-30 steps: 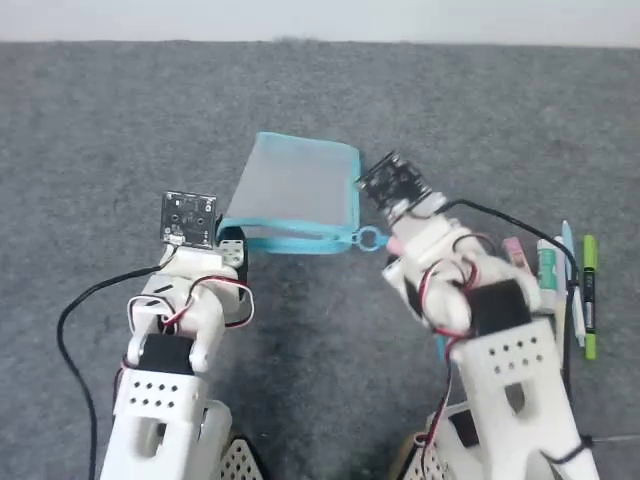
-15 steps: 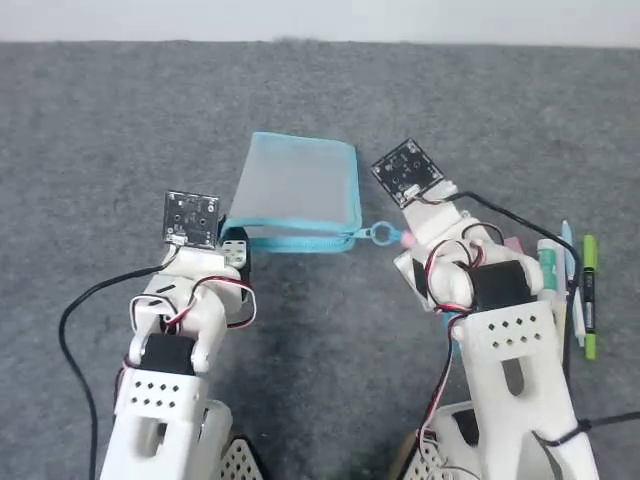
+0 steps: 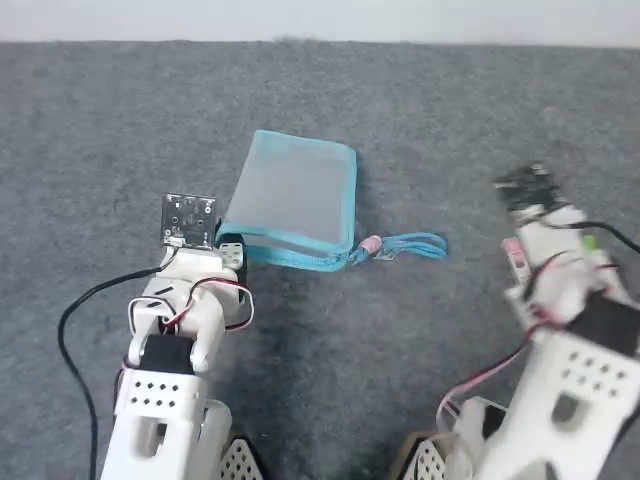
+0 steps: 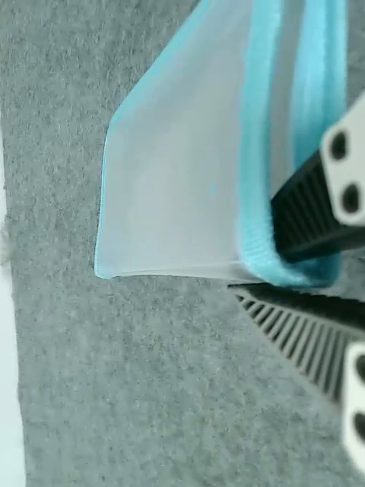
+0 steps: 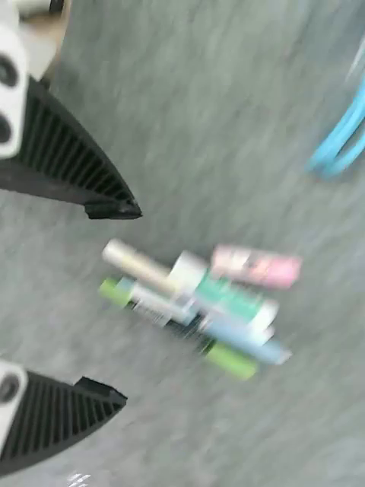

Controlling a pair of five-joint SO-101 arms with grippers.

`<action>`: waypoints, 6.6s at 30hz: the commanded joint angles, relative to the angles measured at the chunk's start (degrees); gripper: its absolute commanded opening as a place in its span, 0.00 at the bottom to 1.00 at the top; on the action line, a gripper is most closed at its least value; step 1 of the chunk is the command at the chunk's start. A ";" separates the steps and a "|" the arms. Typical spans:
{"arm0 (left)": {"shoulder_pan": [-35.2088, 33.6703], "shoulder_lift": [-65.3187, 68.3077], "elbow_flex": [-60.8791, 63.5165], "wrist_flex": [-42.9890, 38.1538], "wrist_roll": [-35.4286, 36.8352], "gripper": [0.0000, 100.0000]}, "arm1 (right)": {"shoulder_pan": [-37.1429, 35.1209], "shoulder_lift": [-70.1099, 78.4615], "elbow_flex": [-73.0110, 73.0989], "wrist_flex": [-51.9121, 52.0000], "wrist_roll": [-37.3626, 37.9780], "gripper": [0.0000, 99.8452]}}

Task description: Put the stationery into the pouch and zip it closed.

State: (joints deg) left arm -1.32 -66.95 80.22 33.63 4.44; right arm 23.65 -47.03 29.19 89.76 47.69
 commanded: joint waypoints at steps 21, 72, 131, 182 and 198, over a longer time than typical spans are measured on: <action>4.48 -1.58 0.40 0.09 0.26 0.01 | 15.43 61.32 -23.65 -16.31 5.27 0.18; 4.92 -1.58 0.48 0.09 0.26 0.01 | 19.91 56.84 -26.11 -17.71 2.46 0.26; 5.01 -1.58 0.48 0.09 0.26 0.01 | 22.37 47.96 -7.74 -36.44 3.96 0.21; 5.01 -1.58 1.10 -2.73 0.26 0.01 | -37.49 5.67 -9.85 12.97 -7.12 0.01; 5.01 -1.58 0.92 -2.73 0.35 0.01 | -55.25 17.01 -6.68 6.64 -21.45 0.01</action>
State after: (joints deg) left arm 3.08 -66.95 81.71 33.10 4.35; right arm -31.21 -32.88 23.21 98.73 27.12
